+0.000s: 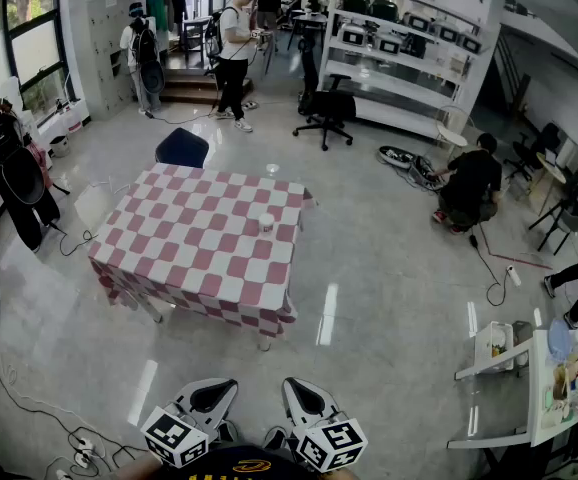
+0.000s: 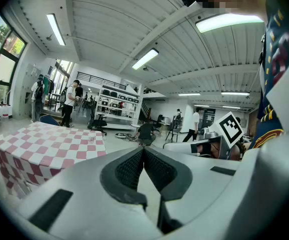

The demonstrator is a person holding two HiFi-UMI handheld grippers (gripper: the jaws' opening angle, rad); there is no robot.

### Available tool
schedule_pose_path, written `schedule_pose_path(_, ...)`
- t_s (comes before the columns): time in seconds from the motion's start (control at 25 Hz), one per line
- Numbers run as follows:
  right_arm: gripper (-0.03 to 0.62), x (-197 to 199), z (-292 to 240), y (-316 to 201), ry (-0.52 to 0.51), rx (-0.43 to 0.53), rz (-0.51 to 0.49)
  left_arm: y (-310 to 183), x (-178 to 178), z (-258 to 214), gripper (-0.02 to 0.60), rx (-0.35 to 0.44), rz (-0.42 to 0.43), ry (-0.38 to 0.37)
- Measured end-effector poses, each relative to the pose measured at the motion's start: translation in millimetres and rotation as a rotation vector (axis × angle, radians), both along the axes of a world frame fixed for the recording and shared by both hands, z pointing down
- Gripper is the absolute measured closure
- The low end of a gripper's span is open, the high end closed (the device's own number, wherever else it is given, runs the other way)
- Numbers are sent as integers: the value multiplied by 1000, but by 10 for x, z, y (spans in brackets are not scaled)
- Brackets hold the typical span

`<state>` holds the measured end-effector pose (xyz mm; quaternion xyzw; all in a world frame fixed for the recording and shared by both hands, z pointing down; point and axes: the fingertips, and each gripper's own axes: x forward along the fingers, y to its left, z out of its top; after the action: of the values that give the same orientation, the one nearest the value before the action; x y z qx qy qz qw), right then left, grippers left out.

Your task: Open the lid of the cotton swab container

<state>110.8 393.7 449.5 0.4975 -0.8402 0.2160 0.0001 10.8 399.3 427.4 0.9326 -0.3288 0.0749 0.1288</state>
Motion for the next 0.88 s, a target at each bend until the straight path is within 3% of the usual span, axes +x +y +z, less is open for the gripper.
schedule_pose_path(0.4,583,239,28,21,-4,-2,-22,38,261,21,579,-5,-16,-15)
schedule_pose_path(0.64,583,395,53,1,-128,-18,-12,82,401,62,578,-13,-25,-31)
schedule_pose_path(0.88,583,385,175,-64,-123,-59,-16,29,366,163,578,-59,-54,-25)
